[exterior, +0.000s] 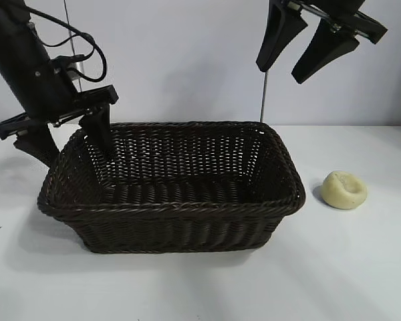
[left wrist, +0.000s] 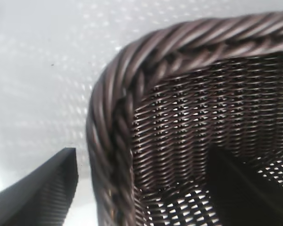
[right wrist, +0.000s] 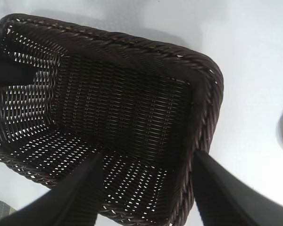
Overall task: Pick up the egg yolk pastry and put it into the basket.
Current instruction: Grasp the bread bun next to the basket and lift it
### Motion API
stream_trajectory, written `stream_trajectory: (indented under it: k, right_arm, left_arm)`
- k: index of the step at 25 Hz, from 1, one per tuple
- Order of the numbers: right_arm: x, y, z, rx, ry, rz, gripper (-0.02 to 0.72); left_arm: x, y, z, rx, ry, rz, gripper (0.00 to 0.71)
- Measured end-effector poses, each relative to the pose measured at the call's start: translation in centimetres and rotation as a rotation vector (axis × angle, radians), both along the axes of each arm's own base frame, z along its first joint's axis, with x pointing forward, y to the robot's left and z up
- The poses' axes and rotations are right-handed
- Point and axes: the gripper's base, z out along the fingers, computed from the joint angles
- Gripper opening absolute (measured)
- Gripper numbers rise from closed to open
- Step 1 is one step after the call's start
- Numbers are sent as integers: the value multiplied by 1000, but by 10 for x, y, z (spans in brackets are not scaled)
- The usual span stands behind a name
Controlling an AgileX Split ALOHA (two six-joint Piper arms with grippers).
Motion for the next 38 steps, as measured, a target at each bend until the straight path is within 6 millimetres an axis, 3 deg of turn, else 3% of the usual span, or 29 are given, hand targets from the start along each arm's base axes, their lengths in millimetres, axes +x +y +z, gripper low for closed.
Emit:
stream_trajectory:
  k: [11,17,20,26,38]
  right_arm:
    - [0,0,0,0,0,0,413]
    - [0,0,0,0,0,0,413]
    - [0,0,0,0,0,0,413]
    - [0,0,0,0,0,0,413]
    - [0,0,0,2,0,0,413]
  left_arm:
    - [-33,4,77,-66,-118,-18,552]
    - [-48,-1,103,-182,-149,0,552]
    - [-53,-6,95,-233,-140,32,552]
    - [-61,-14,60,-263,-86,89,552]
    - [-60,-15,59,-276,-100,104,552]
